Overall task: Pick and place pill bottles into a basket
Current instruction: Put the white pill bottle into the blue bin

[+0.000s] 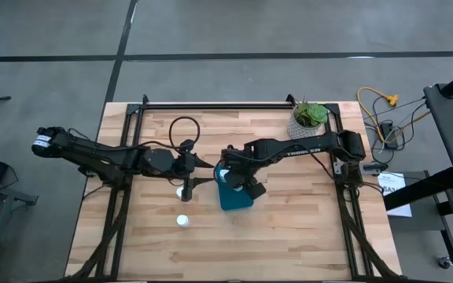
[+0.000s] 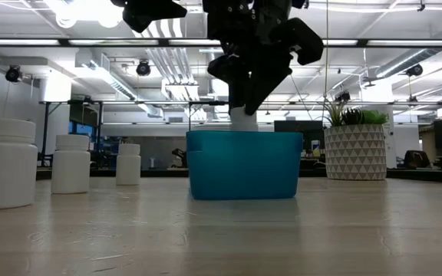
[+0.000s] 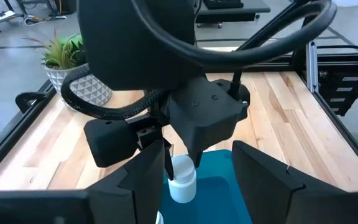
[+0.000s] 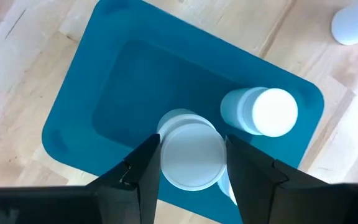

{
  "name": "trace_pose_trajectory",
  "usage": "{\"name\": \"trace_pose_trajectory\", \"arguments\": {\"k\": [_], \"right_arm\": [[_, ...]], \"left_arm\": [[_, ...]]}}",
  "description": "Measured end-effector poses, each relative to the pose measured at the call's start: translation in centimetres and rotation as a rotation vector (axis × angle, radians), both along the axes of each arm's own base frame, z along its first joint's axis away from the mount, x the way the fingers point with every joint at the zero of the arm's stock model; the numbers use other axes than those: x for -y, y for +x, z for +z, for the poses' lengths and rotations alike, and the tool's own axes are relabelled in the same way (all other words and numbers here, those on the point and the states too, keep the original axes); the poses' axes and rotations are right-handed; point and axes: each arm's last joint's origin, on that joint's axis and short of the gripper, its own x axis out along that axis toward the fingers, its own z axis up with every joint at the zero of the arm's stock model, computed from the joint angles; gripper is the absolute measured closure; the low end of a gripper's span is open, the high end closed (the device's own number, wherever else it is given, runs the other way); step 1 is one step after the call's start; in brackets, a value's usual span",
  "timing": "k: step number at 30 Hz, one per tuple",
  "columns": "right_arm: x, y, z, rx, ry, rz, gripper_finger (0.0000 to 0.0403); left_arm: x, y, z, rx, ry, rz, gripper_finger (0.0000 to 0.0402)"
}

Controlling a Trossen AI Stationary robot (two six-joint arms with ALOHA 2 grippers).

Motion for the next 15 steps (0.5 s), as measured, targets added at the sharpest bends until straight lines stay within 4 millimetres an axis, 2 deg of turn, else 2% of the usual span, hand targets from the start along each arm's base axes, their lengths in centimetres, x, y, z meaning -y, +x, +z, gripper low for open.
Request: {"name": "trace_pose_trajectory", "arguments": {"k": [6, 15], "right_arm": [[0.1, -0.3, -1.4, -0.021, -0.005, 0.011, 0.0257], [0.2, -0.1, -2.0, 0.018, -0.016, 0.037, 0.0257]], "left_arm": [[0.0, 0.0, 0.0, 0.0, 0.0, 0.0, 0.0229], [0.0, 0.0, 0.0, 0.0, 0.0, 0.0, 0.0229]]}}
